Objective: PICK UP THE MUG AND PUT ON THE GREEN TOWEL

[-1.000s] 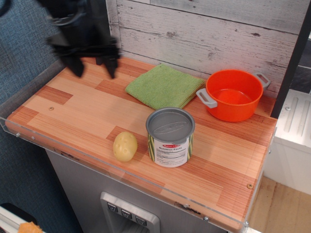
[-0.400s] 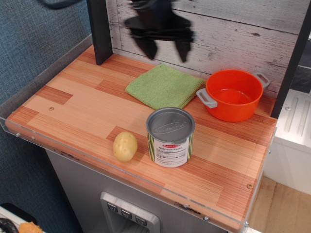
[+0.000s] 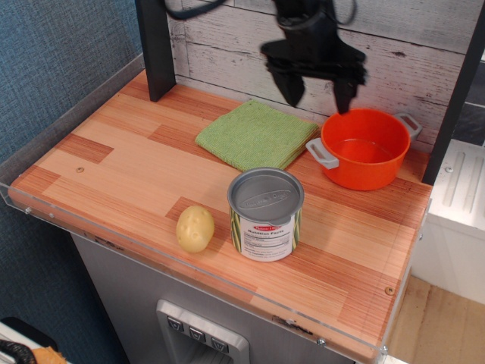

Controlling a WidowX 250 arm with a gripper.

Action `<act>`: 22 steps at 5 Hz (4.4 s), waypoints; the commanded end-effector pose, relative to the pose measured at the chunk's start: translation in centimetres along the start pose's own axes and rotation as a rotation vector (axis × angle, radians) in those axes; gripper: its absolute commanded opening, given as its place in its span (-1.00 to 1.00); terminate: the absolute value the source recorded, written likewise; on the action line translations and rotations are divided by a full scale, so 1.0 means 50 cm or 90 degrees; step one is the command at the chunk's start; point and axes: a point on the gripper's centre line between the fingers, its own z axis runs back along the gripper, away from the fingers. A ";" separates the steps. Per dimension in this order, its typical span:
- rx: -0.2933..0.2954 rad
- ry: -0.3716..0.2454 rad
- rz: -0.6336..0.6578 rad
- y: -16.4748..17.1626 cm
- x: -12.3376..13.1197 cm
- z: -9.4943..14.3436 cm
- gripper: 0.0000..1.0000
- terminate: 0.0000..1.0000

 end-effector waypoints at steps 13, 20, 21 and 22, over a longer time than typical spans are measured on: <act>0.325 -0.015 0.737 0.184 -0.084 0.098 -1.00 -1.00; 0.317 0.066 0.876 0.146 -0.100 0.026 1.00 -1.00; 0.321 0.036 0.867 0.142 -0.097 0.038 1.00 -1.00; 0.326 0.019 0.845 0.139 -0.091 0.066 1.00 -1.00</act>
